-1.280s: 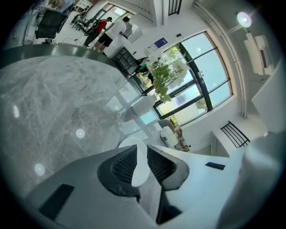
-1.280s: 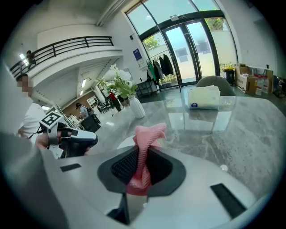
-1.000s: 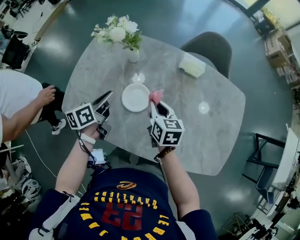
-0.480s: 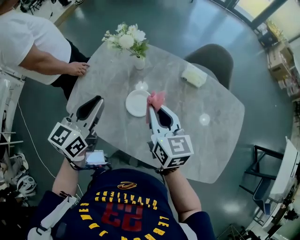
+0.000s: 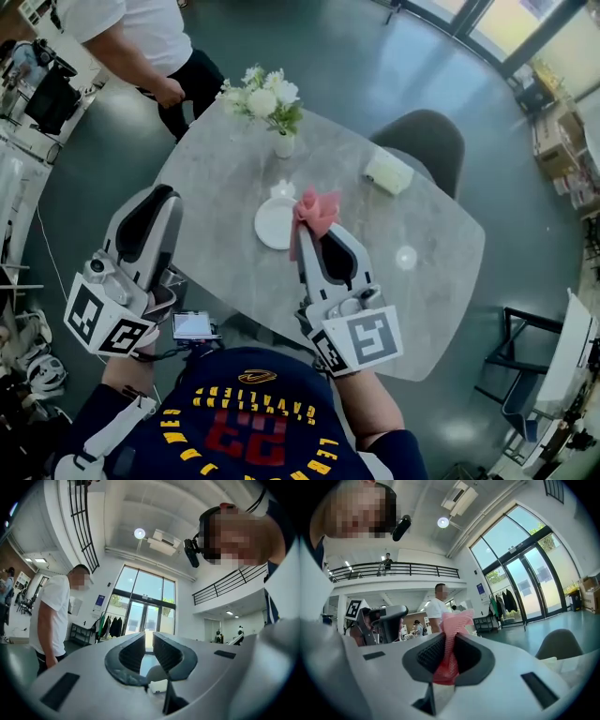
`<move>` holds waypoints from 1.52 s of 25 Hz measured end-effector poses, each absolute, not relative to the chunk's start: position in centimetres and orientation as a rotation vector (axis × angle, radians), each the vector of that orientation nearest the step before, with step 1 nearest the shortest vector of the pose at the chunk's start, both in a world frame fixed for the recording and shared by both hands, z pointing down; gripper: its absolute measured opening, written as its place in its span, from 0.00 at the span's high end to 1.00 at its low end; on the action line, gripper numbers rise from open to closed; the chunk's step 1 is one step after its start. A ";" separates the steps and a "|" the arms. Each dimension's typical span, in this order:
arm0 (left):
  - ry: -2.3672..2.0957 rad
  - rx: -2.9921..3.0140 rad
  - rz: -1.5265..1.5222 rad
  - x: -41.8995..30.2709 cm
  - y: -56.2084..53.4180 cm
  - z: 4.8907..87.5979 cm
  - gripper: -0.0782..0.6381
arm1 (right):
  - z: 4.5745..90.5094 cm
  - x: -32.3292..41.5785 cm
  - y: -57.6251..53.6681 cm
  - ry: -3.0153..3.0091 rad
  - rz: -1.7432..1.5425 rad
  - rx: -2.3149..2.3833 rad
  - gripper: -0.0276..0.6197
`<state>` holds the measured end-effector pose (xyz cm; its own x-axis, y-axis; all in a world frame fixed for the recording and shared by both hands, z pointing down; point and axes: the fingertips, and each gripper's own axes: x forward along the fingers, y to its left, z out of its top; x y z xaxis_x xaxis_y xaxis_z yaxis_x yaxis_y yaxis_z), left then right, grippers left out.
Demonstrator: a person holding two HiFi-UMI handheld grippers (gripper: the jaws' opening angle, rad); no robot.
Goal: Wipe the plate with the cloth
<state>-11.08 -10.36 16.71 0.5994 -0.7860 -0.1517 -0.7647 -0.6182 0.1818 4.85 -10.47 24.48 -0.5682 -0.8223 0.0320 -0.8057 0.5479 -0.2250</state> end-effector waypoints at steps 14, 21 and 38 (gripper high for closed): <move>-1.211 2.829 -0.351 -7.1 -10.0 16.0 0.82 | 20.8 5.7 -9.6 2.630 -0.147 -1.438 0.89; -1.185 2.829 -0.324 -6.5 -10.3 16.9 0.82 | 21.5 6.5 -9.8 2.603 -0.162 -1.481 0.89; -1.189 2.819 -0.302 -6.8 -11.1 18.0 0.82 | 22.0 6.6 -10.2 2.598 -0.158 -1.513 0.89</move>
<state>-6.77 -11.11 18.01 0.6819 -0.7151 -0.1541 -0.7020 -0.6989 0.1370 6.64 -10.24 22.03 -0.4884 -0.8705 -0.0600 -0.8569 0.4915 -0.1557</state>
